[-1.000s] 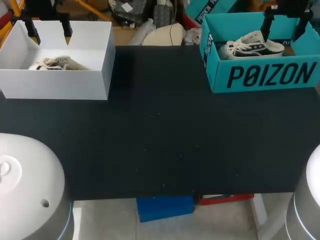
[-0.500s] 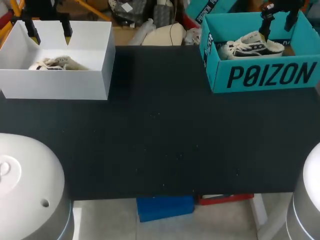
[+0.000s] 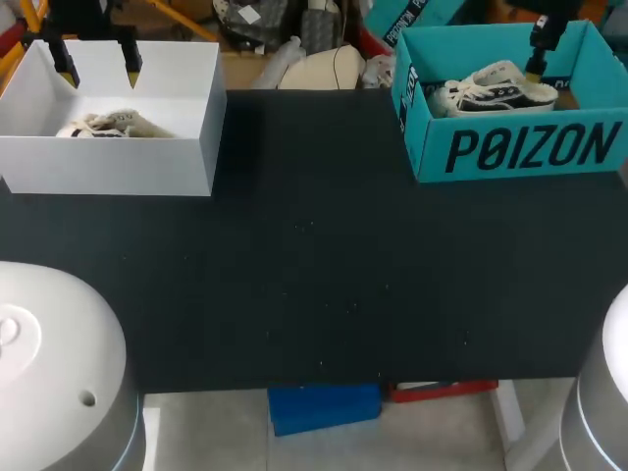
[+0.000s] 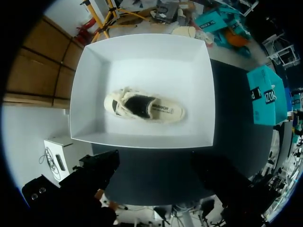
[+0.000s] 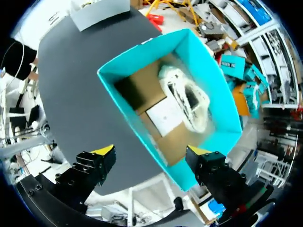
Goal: Take the shoe out of the shoebox, open the shoe tongue, remove and reinsert the insole, then place the shoe into the shoebox
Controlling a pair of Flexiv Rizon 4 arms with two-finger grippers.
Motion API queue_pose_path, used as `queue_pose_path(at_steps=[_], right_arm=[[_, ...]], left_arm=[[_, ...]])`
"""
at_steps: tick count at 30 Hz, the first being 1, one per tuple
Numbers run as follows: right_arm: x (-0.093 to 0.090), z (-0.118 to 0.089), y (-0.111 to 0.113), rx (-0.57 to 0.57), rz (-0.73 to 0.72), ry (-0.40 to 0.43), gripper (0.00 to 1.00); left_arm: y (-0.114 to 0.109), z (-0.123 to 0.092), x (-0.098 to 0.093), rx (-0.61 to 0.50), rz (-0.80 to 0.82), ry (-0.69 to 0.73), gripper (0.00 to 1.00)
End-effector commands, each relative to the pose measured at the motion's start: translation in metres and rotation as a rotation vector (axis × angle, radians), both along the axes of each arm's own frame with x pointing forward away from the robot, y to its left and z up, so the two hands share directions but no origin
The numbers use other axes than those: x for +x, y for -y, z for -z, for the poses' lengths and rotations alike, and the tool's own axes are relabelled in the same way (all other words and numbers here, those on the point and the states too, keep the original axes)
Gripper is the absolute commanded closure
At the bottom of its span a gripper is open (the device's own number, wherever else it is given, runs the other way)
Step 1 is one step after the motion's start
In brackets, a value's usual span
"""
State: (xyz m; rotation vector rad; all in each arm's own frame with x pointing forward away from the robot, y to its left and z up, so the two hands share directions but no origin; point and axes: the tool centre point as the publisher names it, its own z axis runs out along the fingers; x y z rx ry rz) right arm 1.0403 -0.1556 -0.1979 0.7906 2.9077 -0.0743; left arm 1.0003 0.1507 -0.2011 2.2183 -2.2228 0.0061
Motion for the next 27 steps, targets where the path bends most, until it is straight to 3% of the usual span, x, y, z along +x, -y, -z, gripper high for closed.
queue_pose_path(at_steps=[1,5,7,13,15,19,27], right_arm=[[0.039,0.020,0.002,0.061,-0.608,-0.046,0.53],[0.061,0.034,0.005,0.070,-0.711,-0.071,0.60],[0.073,0.046,0.008,0.079,-0.755,-0.091,0.53],[0.099,0.081,0.011,0.099,-0.844,-0.130,0.52],[0.104,0.090,0.012,0.101,-0.852,-0.140,0.46],[0.118,0.111,0.015,0.099,-0.869,-0.159,0.52],[0.144,0.136,0.023,0.081,-0.845,-0.189,0.51]], left_arm=[[0.000,-0.001,0.000,0.001,0.000,-0.001,0.00],[0.000,-0.001,0.000,0.001,0.000,-0.001,0.00],[0.000,-0.001,0.000,0.001,0.000,-0.001,0.00],[0.000,-0.001,0.000,0.001,0.000,-0.001,0.00],[0.000,-0.001,0.000,0.001,0.000,-0.001,0.00],[0.000,-0.001,0.000,0.001,0.000,-0.001,0.00],[0.000,-0.001,0.000,0.001,0.000,-0.001,0.00]])
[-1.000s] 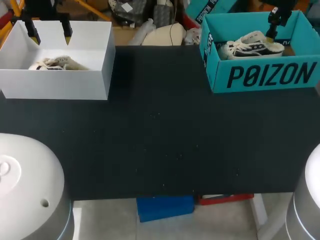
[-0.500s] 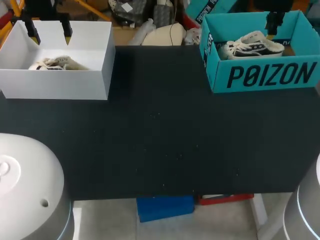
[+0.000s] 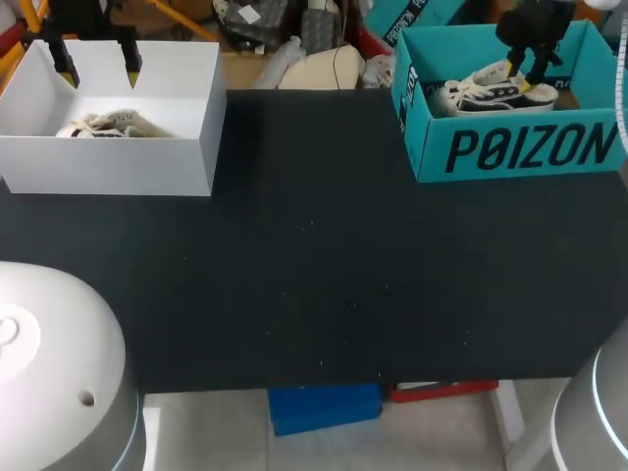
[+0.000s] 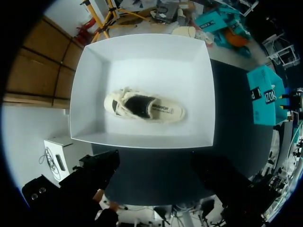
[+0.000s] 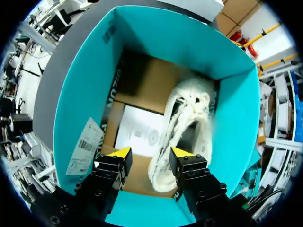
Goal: Take the shoe out of the shoebox, open the shoe tongue, remove and reinsert the insole, then place the shoe into the shoebox
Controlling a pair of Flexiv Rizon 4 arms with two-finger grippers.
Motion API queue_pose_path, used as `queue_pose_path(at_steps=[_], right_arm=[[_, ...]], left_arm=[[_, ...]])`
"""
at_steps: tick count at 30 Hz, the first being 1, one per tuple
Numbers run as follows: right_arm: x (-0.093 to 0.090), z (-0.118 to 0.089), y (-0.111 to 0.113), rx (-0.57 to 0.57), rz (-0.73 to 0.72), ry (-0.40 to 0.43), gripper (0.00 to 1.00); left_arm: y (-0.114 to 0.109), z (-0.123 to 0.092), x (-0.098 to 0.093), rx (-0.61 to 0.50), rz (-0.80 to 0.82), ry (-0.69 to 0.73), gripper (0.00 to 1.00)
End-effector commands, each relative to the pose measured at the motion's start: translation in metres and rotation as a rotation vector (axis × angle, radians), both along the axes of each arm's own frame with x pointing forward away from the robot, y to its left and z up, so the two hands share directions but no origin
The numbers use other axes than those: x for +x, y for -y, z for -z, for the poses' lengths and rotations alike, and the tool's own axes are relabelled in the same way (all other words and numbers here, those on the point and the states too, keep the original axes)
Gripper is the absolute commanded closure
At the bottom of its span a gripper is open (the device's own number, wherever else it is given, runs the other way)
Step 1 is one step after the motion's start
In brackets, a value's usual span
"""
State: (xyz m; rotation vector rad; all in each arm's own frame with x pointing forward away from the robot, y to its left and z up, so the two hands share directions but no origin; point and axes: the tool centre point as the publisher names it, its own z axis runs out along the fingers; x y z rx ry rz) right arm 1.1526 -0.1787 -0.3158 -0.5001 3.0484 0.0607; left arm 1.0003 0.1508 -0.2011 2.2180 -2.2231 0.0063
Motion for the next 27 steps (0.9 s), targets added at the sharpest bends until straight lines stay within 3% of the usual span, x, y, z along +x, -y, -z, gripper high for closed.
queue_pose_path(at_steps=[1,4,6,11,20,27], right_arm=[[0.034,0.021,0.001,-0.030,0.020,-0.116,0.51],[0.041,0.026,0.004,-0.037,0.064,-0.123,0.53],[0.043,0.029,0.004,-0.045,0.092,-0.130,0.61],[0.041,0.034,0.000,-0.075,0.146,-0.163,0.71],[0.026,0.043,-0.004,-0.104,0.259,-0.150,0.69],[0.030,0.059,0.002,-0.137,0.341,-0.074,0.74]], left_arm=[[0.000,-0.001,0.000,0.001,-0.001,-0.001,0.00],[0.000,-0.001,0.000,0.001,-0.001,-0.001,0.00],[0.000,-0.001,0.000,0.001,-0.001,-0.001,0.00],[0.000,-0.001,0.000,0.001,-0.001,-0.001,0.00],[0.000,-0.001,0.000,0.001,-0.001,-0.001,0.00],[0.000,-0.001,0.000,0.001,-0.001,-0.001,0.00]])
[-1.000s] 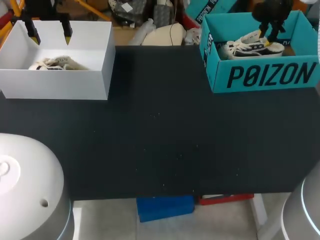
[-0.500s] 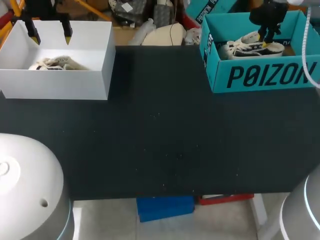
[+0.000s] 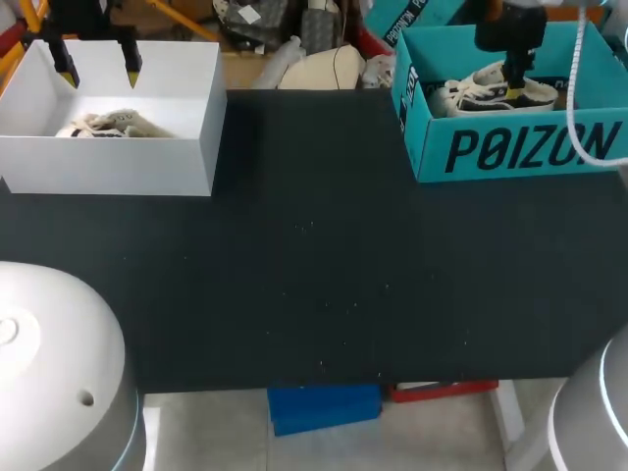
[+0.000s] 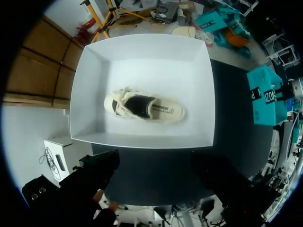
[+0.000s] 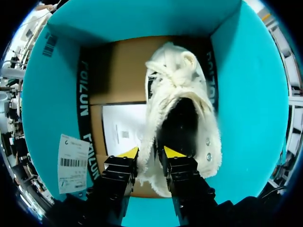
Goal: Take the shoe out of the shoebox, open the shoe tongue, remove and reinsert the insole, then place the shoe into the shoebox
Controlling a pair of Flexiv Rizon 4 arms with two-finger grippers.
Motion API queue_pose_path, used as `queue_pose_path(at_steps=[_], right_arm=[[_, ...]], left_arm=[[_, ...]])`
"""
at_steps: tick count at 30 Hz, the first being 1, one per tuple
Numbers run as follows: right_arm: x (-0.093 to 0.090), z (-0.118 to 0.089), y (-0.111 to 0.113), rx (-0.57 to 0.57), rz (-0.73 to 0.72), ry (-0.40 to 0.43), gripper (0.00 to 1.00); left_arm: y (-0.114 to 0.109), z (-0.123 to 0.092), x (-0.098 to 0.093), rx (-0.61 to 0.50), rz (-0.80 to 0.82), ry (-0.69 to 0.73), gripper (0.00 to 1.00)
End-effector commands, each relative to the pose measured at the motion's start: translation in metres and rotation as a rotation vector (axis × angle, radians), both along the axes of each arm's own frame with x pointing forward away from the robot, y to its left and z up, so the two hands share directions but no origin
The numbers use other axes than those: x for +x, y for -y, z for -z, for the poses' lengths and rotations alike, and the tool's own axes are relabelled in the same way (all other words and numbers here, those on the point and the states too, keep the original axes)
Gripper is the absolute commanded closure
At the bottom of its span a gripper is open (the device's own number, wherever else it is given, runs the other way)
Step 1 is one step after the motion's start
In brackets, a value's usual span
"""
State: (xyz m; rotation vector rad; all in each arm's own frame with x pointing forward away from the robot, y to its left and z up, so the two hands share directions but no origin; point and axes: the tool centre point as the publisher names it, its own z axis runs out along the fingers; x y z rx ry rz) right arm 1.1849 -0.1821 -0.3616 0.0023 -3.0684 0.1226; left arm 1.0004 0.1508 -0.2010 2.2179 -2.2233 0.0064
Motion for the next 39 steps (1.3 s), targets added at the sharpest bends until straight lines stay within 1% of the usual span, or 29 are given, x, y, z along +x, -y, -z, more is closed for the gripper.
queue_pose_path(at_steps=[1,2,4,8,14,19,22,23,24,25,28,32,36,39], right_arm=[[-0.001,0.015,-0.002,-0.015,0.016,0.037,0.76],[0.000,0.017,-0.002,-0.020,0.018,0.039,0.76],[0.002,0.021,-0.002,-0.023,0.017,0.039,0.74],[0.002,0.027,-0.005,-0.028,0.023,0.041,0.72],[-0.001,0.035,-0.007,-0.034,0.048,0.049,0.75],[-0.004,0.041,-0.002,-0.049,0.068,0.053,0.78],[-0.006,0.044,0.000,-0.056,0.080,0.051,0.78],[-0.006,0.045,0.001,-0.056,0.083,0.050,0.80],[-0.006,0.046,0.002,-0.058,0.088,0.051,0.86],[-0.006,0.046,0.002,-0.058,0.089,0.052,1.00],[-0.006,0.040,0.004,-0.060,0.093,0.061,1.00],[-0.007,0.026,0.008,-0.073,0.097,0.079,1.00],[-0.012,0.000,0.012,-0.084,0.084,0.097,1.00],[-0.021,-0.021,0.017,-0.096,0.090,0.116,1.00]], left_arm=[[0.000,-0.001,0.000,0.001,-0.001,-0.001,0.00],[0.000,-0.001,0.000,0.001,-0.001,-0.001,0.00],[0.000,-0.001,0.000,0.001,-0.001,-0.001,0.00],[0.000,-0.001,0.000,0.001,-0.001,-0.001,0.00],[0.000,-0.001,0.000,0.001,-0.001,-0.001,0.00],[0.000,-0.001,0.000,0.001,-0.001,-0.001,0.00],[0.000,-0.001,0.000,0.001,-0.001,-0.001,0.00],[0.000,-0.001,0.000,0.001,-0.001,-0.001,0.00],[0.000,-0.001,0.000,0.001,-0.001,-0.001,0.00],[0.000,-0.001,0.000,0.001,-0.001,-0.001,0.00],[0.000,-0.001,0.000,0.001,-0.001,-0.001,0.00],[0.000,-0.001,0.000,0.001,-0.001,-0.001,0.00],[0.000,-0.001,0.000,0.001,-0.001,-0.001,0.00],[0.000,-0.001,0.000,0.001,-0.001,-0.001,0.00]])
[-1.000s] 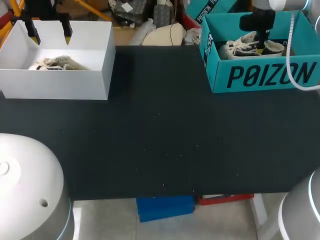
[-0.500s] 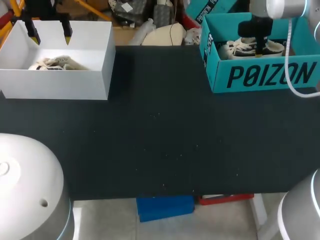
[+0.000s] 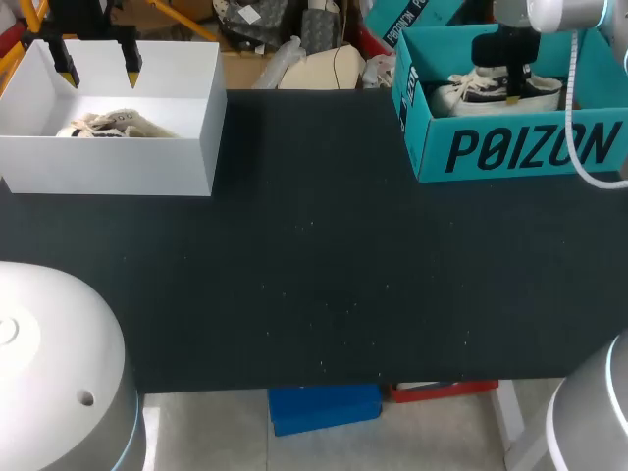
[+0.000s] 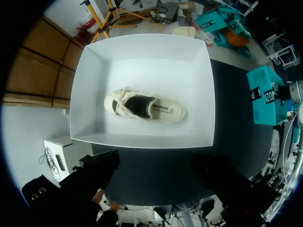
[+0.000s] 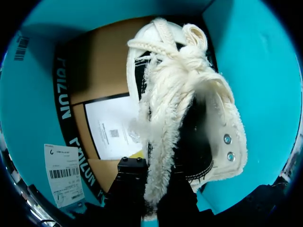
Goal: Take the shoe out of the shoebox, open the shoe tongue, remove and reinsert the insole, then place the shoe into the shoebox
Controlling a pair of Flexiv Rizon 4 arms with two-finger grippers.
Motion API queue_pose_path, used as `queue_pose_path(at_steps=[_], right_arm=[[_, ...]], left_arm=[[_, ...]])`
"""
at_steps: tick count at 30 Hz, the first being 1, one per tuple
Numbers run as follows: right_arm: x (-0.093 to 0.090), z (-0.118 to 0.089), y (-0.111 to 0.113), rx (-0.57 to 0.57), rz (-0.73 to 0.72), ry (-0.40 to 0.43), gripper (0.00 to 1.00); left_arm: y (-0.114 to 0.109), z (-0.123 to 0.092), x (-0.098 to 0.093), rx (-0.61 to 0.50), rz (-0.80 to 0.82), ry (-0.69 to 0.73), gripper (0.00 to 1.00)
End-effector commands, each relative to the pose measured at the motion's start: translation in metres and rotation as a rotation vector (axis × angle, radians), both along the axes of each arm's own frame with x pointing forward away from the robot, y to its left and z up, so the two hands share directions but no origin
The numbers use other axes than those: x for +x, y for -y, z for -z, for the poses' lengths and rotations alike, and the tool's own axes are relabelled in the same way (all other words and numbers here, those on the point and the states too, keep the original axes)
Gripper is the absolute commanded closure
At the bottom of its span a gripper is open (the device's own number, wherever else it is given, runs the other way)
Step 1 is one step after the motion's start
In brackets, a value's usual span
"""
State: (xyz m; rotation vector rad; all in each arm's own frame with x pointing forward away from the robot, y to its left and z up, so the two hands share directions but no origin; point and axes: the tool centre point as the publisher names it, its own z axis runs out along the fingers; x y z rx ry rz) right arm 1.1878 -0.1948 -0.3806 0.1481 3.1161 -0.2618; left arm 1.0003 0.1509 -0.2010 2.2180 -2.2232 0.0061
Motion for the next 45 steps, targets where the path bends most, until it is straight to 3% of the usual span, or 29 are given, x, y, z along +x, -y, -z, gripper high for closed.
queue_pose_path(at_steps=[1,8,13,20,26,31,36,41,45], right_arm=[[-0.028,-0.048,0.004,-0.013,-0.003,0.040,1.00],[-0.056,-0.122,0.006,-0.071,0.014,0.153,1.00],[-0.082,-0.180,-0.010,-0.126,0.034,0.235,1.00],[-0.134,-0.255,-0.057,-0.199,0.063,0.347,1.00],[-0.192,-0.296,-0.118,-0.230,0.079,0.422,1.00],[-0.245,-0.312,-0.174,-0.218,0.082,0.473,1.00],[-0.291,-0.310,-0.231,-0.174,0.049,0.494,1.00],[-0.328,-0.295,-0.281,-0.139,0.032,0.509,1.00],[-0.350,-0.267,-0.314,-0.145,0.014,0.490,1.00]], left_arm=[[0.000,-0.001,0.000,0.001,-0.001,-0.001,0.00],[0.000,-0.001,0.000,0.001,-0.001,-0.001,0.00],[0.000,-0.001,0.000,0.001,-0.001,-0.001,0.00],[0.000,-0.001,0.000,0.001,-0.001,-0.001,0.00],[0.000,-0.001,0.000,0.001,-0.001,-0.001,0.00],[0.000,-0.001,0.000,0.001,-0.001,-0.001,0.00],[0.000,-0.001,0.000,0.001,-0.001,-0.001,0.00],[0.000,-0.001,0.000,0.001,-0.001,-0.001,0.00],[0.000,-0.001,0.000,0.001,-0.001,-0.001,0.00]])
